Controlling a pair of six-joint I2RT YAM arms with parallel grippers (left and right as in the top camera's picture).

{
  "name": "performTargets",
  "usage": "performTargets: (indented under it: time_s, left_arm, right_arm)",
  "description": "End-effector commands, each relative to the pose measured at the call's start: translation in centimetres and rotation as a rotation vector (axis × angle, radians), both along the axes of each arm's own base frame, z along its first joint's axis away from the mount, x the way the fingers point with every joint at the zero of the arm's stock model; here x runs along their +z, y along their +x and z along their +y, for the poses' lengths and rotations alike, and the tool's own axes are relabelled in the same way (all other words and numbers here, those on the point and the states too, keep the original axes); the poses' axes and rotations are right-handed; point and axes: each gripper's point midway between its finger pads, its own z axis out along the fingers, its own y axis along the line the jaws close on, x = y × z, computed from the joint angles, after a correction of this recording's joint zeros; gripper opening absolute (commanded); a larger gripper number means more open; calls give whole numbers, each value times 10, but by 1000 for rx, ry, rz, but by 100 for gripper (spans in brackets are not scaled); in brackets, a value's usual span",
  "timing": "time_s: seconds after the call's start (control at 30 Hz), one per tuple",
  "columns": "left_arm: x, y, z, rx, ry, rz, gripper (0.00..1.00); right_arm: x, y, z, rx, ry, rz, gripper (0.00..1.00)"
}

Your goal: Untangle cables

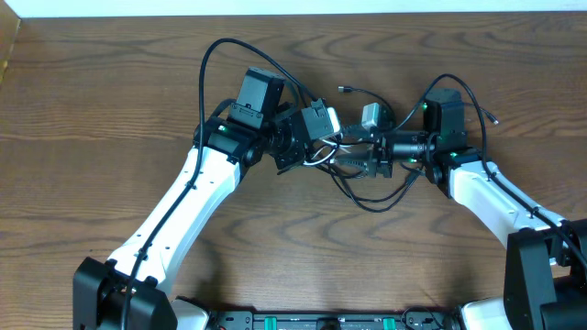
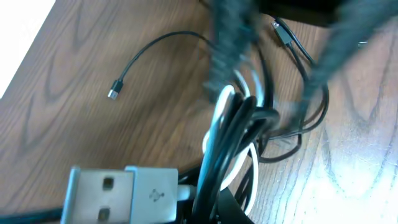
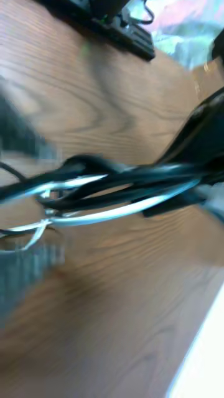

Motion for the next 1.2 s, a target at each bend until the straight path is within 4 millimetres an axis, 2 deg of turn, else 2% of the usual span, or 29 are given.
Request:
performTargets:
  time_s: [0.0, 0.13, 0.23, 0.27, 0.33, 0.4, 0.47, 0.67, 0.77, 0.87, 1.03, 1.17]
  left_arm:
    - [9, 2, -5, -25, -28, -25, 8]
    - [9, 6, -3, -5, -13, -40, 8]
    - [6, 33, 21, 245, 47, -47, 8]
    - [7, 45, 32, 361, 60, -58, 8]
    - [11, 56, 43, 469, 61, -76, 8]
    - [14, 61, 46, 519, 45, -83, 8]
    - [24, 71, 45, 594, -31, -85, 8]
    - [38, 82, 42, 658, -130, -94, 8]
    - [40, 85, 43, 686, -157, -84, 8]
    - [41, 89, 50, 728, -177, -74, 8]
    - [41, 97, 71, 807, -204, -52, 8]
    - [41, 98, 75, 821, -212, -45, 8]
  right_arm:
    - [-12, 5, -5, -58, -65, 29, 1]
    - [-17, 2, -7, -59, -73, 65, 1]
    - [-17, 8, -15, -91, -72, 76, 1]
    - [-18, 12, -21, -118, -71, 92, 1]
    - [-19, 19, -32, -169, -69, 131, 1]
    - [-19, 24, -41, -209, -59, 166, 1]
    - [-19, 34, -63, -289, -38, 226, 1]
    - [-20, 44, -91, -383, -14, 283, 1]
    - [-20, 47, -98, -401, -12, 283, 1]
    - [-20, 50, -106, -430, -3, 302, 1]
    - [-27, 64, -141, -590, 0, 377, 1]
    - [-27, 68, -156, -646, 20, 409, 1]
